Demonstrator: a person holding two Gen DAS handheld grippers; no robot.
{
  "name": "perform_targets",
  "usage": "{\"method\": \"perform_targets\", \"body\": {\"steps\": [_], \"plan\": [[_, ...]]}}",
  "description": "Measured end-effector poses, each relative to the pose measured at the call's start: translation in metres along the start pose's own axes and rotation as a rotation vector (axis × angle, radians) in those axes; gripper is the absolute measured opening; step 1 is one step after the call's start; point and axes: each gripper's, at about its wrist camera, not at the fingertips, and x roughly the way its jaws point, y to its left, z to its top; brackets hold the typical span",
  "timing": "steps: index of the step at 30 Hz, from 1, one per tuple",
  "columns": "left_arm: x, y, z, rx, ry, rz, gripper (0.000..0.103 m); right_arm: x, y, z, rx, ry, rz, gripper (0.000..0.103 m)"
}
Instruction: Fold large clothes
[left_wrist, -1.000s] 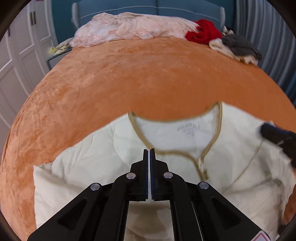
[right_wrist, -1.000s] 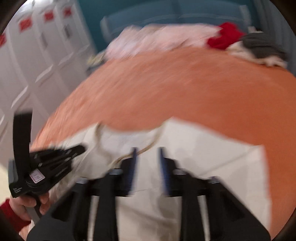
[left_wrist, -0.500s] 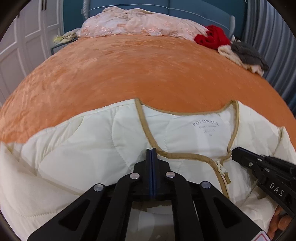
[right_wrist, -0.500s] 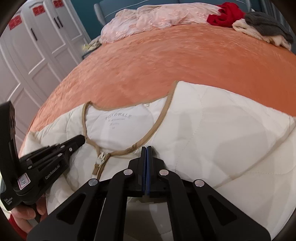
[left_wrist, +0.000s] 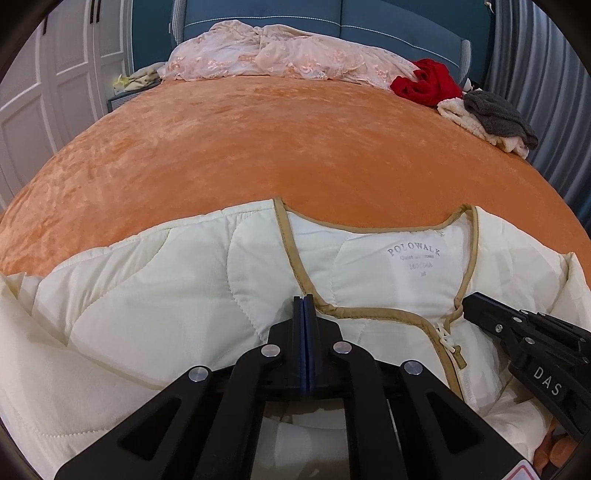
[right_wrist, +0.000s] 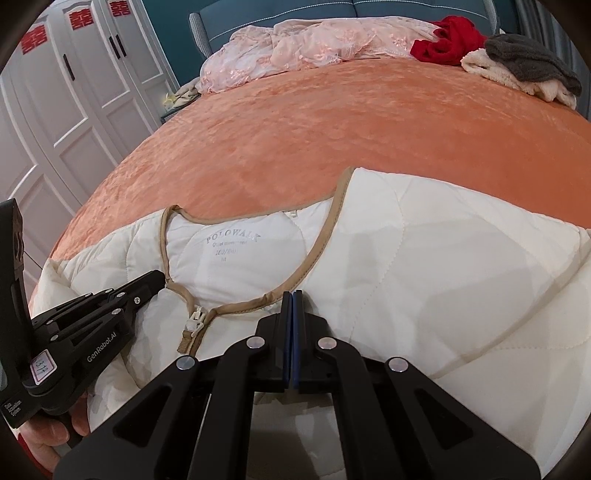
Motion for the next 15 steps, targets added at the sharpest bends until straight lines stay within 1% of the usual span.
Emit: {"method": "perform_targets", "body": {"steps": [2,3,4,5,6,7,8,9,10,11,12,13,14,15], "plan": [[-0.003,-0.002,0.0,0.003,0.001,0.017,0.007,-0.006,-0.001,0.0,0.006,-0.007,0.004,0.0],[-0.008,-0.003,0.001,0.008,0.007,0.038,0.007,-0.011,-0.002,0.0,0.014,-0.015,0.0,0.0],[-0.016,-0.004,0.001,0.009,0.013,0.063,0.007,-0.025,-0.005,0.0,0.034,-0.043,-0.03,0.0],[-0.027,-0.003,0.0,0.005,0.011,0.089,0.007,-0.05,-0.012,-0.001,0.077,-0.09,-0.051,0.004],[-0.046,0.001,-0.003,-0.012,-0.006,0.107,0.013,-0.076,-0.021,-0.005,0.116,-0.131,-0.026,0.008],[-0.07,0.01,-0.01,-0.036,-0.025,0.096,0.022,-0.1,-0.027,-0.011,0.132,-0.157,-0.002,0.011],[-0.091,0.018,-0.02,-0.055,-0.036,0.076,0.051,-0.123,-0.033,-0.02,0.131,-0.173,0.003,0.026],[-0.111,0.028,-0.03,-0.074,-0.046,0.068,0.078,-0.149,-0.04,-0.031,0.117,-0.183,-0.012,0.046],[-0.131,0.038,-0.044,-0.099,-0.057,0.067,0.084,-0.18,-0.05,-0.05,0.1,-0.19,-0.029,0.055],[-0.159,0.053,-0.064,-0.133,-0.066,0.056,0.085,-0.204,-0.06,-0.067,0.093,-0.187,-0.036,0.064],[-0.177,0.068,-0.083,-0.156,-0.047,0.034,0.085,-0.226,-0.071,-0.085,0.094,-0.172,-0.042,0.068],[-0.189,0.077,-0.097,-0.181,-0.019,0.024,0.085,-0.25,-0.086,-0.109,0.104,-0.133,-0.058,0.069],[-0.203,0.09,-0.115,-0.219,0.016,0.014,0.084,-0.271,-0.099,-0.131,0.124,-0.096,-0.073,0.07],[-0.22,0.108,-0.14,-0.283,0.058,-0.007,0.084,-0.285,-0.109,-0.148,0.143,-0.074,-0.076,0.072]]}}
